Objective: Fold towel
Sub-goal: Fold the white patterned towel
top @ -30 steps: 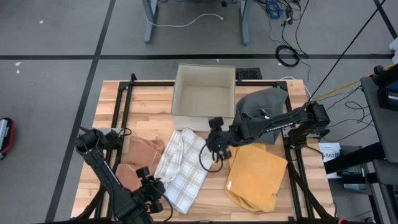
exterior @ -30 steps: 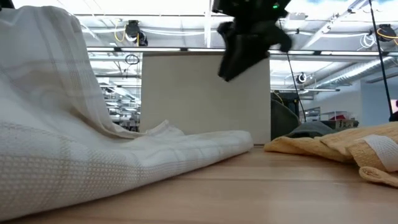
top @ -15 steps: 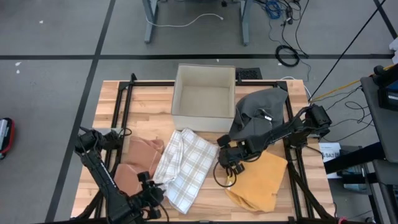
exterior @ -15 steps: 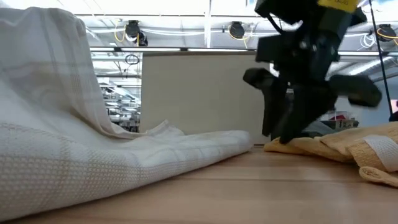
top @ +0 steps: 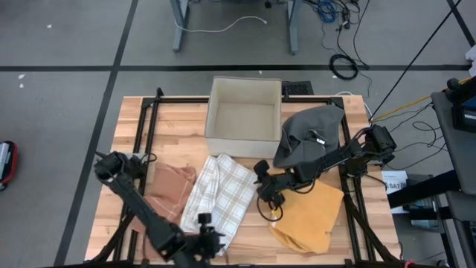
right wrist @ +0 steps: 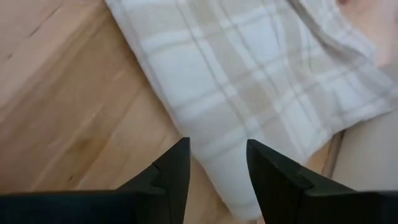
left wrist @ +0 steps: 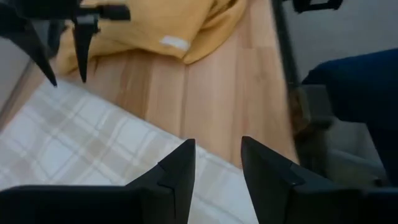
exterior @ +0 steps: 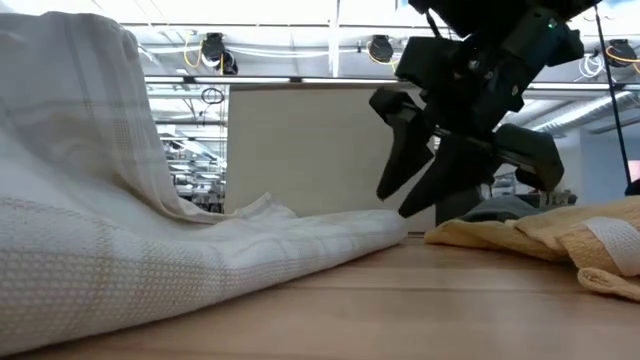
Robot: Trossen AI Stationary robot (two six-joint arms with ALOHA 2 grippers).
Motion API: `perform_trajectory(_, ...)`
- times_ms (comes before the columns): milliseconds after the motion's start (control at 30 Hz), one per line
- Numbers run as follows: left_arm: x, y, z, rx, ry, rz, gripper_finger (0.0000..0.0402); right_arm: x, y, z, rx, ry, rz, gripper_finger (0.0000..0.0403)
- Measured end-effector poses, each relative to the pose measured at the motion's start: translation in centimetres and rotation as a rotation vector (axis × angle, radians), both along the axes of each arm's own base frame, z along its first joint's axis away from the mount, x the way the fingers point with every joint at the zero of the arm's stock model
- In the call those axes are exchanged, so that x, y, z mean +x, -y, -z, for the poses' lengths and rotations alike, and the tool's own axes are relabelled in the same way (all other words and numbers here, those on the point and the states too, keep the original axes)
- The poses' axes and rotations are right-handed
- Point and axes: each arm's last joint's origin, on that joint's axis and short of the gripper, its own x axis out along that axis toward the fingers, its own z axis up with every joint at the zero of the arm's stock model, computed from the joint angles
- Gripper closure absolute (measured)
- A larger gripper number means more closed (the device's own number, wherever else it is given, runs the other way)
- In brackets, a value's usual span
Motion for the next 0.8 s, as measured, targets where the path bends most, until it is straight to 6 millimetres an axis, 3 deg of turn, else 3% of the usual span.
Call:
perform_trajectory(300,2.2,-2.6,3.0,-0.106,-0.039,0.004,0.0255,0.2,1.1,0.1,0.083,-0.034,-0.008,0.0259)
perform_trajectory(500,2.8,-3.2,4.2,-0.2,-0.017,0.026,0.0193,0.7,1.7,1.6,0.075,-0.066,-0.005,0.0259)
perform_trajectory(633,3.2,-3.0,6.0,-0.214,-0.066,0.042,0.0149,1.3,1.8,2.9,0.085,-0.068,-0.01,0.0259)
perform_trajectory(800,3.8,-2.4,8.5,-0.242,-0.11,0.064,0.0134,1.6,1.9,3.2,0.102,-0.062,0.016,0.0283)
